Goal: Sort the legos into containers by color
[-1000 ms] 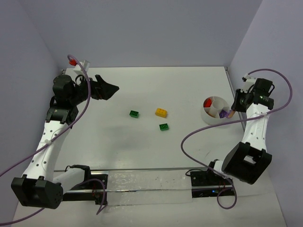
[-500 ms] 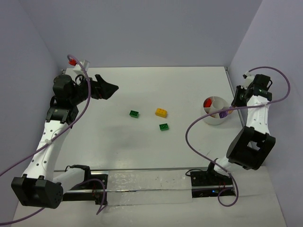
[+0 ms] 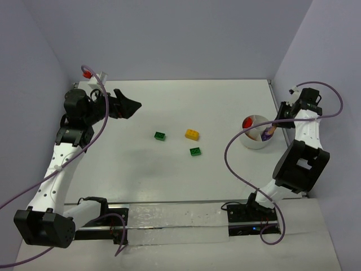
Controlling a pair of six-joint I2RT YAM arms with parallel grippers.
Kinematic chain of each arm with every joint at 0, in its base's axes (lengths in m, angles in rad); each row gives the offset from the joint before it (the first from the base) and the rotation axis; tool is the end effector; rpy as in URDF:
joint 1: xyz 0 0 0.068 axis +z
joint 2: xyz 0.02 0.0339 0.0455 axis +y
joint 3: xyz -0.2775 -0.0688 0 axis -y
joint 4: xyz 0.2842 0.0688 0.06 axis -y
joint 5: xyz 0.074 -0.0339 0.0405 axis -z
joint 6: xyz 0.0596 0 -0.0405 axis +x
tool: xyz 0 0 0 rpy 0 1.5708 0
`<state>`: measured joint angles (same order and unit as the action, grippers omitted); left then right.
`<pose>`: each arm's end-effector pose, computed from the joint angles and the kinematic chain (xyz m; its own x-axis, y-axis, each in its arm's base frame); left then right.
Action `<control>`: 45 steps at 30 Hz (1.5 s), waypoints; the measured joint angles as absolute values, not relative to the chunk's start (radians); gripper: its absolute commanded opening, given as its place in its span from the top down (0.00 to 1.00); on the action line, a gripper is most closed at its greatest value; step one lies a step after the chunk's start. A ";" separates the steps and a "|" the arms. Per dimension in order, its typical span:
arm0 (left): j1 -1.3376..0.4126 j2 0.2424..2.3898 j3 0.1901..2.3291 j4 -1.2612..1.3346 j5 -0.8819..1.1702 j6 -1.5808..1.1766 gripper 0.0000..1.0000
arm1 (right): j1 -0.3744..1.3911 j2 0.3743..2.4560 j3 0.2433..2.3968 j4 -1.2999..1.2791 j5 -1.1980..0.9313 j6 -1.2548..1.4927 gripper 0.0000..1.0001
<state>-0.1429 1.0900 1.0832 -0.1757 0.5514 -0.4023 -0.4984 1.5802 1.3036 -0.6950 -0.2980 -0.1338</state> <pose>0.2915 -0.0735 0.3950 -0.4125 -0.2776 -0.8677 0.5105 0.7184 -0.4725 0.3476 -0.1693 0.2629 -0.7604 0.2686 -0.5913 0.2120 0.9632 0.1651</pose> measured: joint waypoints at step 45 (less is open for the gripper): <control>-0.079 1.162 1.157 -0.319 0.790 -0.268 0.01 | 0.626 1.761 1.492 -0.978 -0.229 -0.724 0.38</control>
